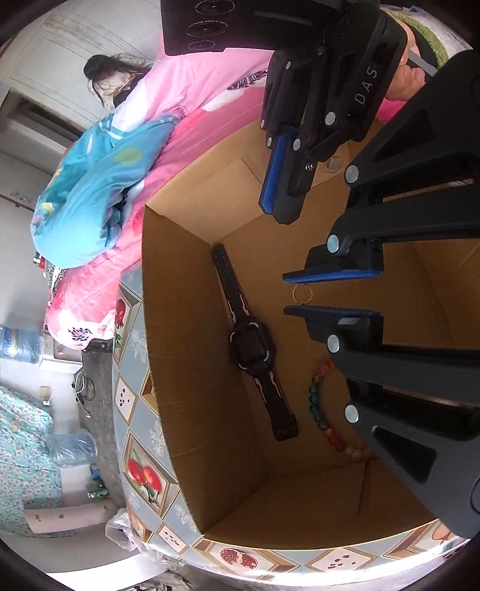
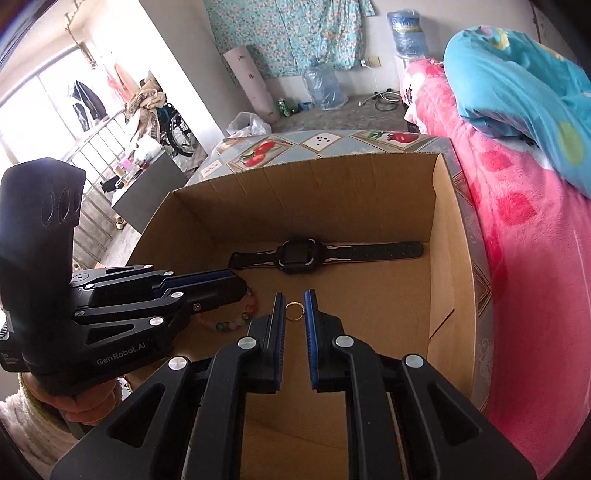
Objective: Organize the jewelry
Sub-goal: 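Lift the gold ring with the left gripper and carry it over the box, then open the left gripper to drop the gold ring into the box, then move the left gripper back to the pink bead bracelet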
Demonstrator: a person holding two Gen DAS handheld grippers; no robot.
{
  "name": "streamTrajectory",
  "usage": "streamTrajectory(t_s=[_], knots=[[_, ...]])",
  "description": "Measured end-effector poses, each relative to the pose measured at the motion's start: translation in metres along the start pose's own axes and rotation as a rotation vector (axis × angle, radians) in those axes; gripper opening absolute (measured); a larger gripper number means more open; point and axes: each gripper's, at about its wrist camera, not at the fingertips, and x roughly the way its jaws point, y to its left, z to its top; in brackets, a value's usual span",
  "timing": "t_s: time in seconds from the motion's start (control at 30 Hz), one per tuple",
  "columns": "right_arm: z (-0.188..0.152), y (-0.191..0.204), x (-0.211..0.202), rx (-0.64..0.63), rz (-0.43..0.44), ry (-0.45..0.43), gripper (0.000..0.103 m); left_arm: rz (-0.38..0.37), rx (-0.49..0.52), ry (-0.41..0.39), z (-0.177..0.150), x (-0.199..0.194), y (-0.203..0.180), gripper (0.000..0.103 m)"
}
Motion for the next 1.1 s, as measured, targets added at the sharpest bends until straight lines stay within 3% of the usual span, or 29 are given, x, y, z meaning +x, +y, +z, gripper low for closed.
streamTrajectory(t_s=[0.3, 0.6, 0.73, 0.83, 0.87, 1.03, 1.1], knots=[[0.009, -0.009, 0.001, 0.030, 0.016, -0.009, 0.012, 0.003, -0.020, -0.017, 0.008, 0.003, 0.003, 0.013], [0.011, -0.009, -0.020, 0.023, 0.026, -0.071, 0.012, 0.014, -0.002, -0.092, 0.007, -0.018, -0.003, 0.013], [0.005, -0.001, -0.042, -0.001, 0.049, -0.130, 0.014, -0.006, 0.024, -0.172, -0.002, -0.044, -0.010, 0.013], [-0.005, 0.010, -0.067, -0.030, 0.051, -0.194, 0.034, -0.030, 0.052, -0.253, -0.016, -0.072, -0.015, 0.022], [-0.011, 0.014, -0.075, -0.044, 0.049, -0.218, 0.036, -0.034, 0.062, -0.283, -0.022, -0.083, -0.016, 0.023], [-0.054, 0.031, -0.116, -0.091, 0.042, -0.334, 0.038, -0.062, 0.102, -0.442, -0.070, -0.134, -0.019, 0.027], [-0.079, 0.034, -0.127, -0.091, 0.050, -0.366, 0.038, -0.081, 0.103, -0.469, -0.093, -0.146, -0.018, 0.028]])
